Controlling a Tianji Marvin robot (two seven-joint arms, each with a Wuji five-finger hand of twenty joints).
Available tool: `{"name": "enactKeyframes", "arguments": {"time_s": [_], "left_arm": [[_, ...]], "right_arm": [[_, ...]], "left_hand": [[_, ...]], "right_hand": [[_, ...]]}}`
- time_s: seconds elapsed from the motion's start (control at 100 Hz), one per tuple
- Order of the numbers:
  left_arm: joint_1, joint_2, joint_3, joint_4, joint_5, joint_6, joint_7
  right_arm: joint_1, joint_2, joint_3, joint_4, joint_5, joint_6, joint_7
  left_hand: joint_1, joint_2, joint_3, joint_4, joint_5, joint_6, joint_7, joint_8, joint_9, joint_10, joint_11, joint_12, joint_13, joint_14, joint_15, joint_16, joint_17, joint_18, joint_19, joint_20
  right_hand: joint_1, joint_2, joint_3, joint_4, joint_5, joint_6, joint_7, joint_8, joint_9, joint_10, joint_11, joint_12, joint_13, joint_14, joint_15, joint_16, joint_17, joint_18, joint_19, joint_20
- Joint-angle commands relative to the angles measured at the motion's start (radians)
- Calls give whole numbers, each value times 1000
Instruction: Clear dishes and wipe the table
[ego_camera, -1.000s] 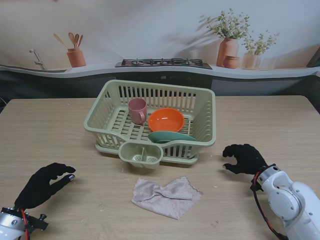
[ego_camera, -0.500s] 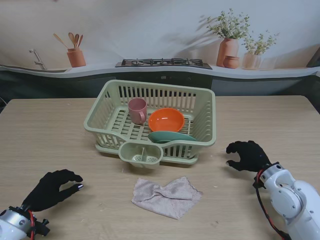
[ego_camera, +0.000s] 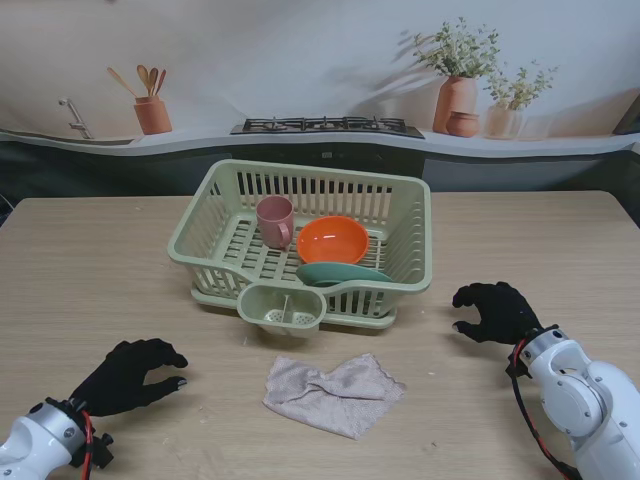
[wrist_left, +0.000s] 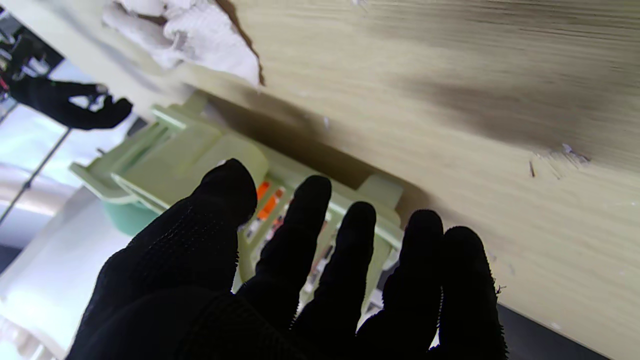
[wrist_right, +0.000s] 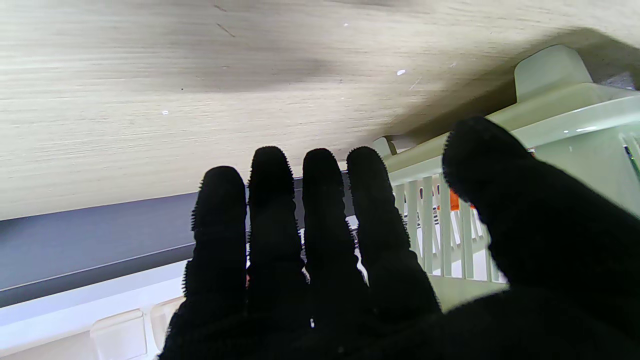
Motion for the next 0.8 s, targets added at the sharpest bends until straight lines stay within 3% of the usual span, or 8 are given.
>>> {"name": "enactKeyframes", "arguments": {"time_s": [0.0, 0.07, 0.41, 0.79], "left_arm": [[-13, 10, 12, -16, 7, 11, -34], [-25, 18, 23, -23, 6, 29, -74], [-82, 42, 90, -53, -7, 126, -198], [-138, 56, 158, -70, -20, 184, -263]], "right_arm": [[-5, -1, 0, -4, -3, -2, 14], [-5, -1, -1, -3, -3, -2, 14], [-7, -2, 2, -4, 1, -4, 12], [-10, -4, 4, -7, 19, -8, 14]], "left_hand": [[-21, -37, 39, -8, -31, -22, -16, -9, -28, -41, 4, -21, -23, -28, -5, -7, -18, -25, -15, -22], [-41, -54, 91, -15, -49, -32, -19, -6, -45, -55, -2, -24, -35, -44, -16, -10, -28, -24, -20, -27], [-49, -61, 101, -20, -79, -37, -29, -6, -86, -69, -2, -23, -66, -66, -32, -11, -47, -44, -27, -33], [-51, -79, 131, -21, -98, -39, -37, -8, -111, -80, 3, -21, -82, -84, -43, -12, -59, -61, -48, -48]], "right_hand": [[1, -34, 10, 32, 10, 18, -3, 0, -29, 6, -6, -7, -22, 13, -8, -10, -18, 25, -10, -14], [0, -35, 9, 31, 11, 18, -3, 0, -31, 5, -7, -7, -24, 14, -10, -10, -18, 25, -10, -14], [-3, -34, 4, 30, 11, 16, -10, 3, -31, 5, -10, -7, -25, 12, -11, -11, -21, 25, -11, -15], [-12, -28, -7, 29, 10, 19, -43, -6, -37, 9, -32, -16, -29, 13, -29, -19, -27, 35, -21, -19]]}}
